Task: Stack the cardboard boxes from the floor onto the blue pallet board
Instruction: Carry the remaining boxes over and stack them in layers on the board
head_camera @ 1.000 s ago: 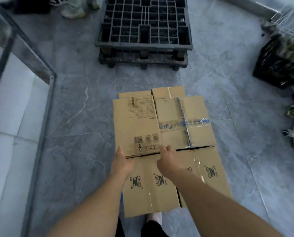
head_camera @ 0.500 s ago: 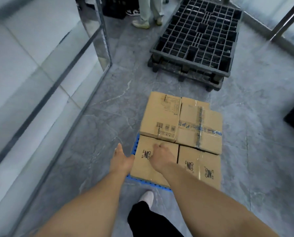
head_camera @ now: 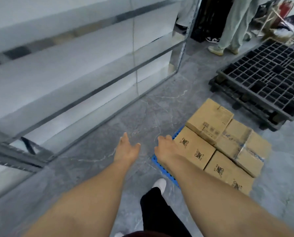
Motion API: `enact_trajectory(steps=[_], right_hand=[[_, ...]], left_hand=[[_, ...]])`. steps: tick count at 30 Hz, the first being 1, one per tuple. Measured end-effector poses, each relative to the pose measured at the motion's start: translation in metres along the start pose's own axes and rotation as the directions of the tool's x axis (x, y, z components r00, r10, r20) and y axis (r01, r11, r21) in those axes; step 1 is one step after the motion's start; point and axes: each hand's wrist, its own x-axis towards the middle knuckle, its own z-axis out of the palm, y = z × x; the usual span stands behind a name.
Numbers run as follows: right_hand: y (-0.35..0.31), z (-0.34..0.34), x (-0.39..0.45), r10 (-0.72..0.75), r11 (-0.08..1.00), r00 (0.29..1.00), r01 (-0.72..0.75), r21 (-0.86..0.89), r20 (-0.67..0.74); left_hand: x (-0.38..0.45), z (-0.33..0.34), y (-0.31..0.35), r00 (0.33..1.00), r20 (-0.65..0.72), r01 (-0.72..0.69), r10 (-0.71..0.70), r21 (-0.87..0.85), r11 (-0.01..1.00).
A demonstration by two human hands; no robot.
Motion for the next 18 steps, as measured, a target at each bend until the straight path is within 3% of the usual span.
enact_trajectory(steps=[3,8,14,18], right_hand=[[-0.037,0.021,-0.027,-0.090,0.995,0.995,0.091,-0.032,0.036],[-0.093,0.037,-0.060,-0.265,0.961,0.960,0.270,-0.053,0.091],[-0.133,0.039,-0.089,-0.489,0.858,0.867,0.498,-0.128,0.095],[-0.141,0.053,-0.108,-0.618,0.757,0.776,0.631,-0.170,0.126]], left_hand=[[-0.033,-0.030,-0.039,0.995,-0.085,0.039,-0.042,-0.039,0.998],[-0.078,-0.069,-0.100,0.944,-0.231,0.221,-0.235,-0.084,0.972],[-0.131,-0.081,-0.135,0.787,-0.416,0.341,-0.456,-0.322,0.883],[-0.169,-0.063,-0.148,0.665,-0.458,0.382,-0.590,-0.471,0.795]])
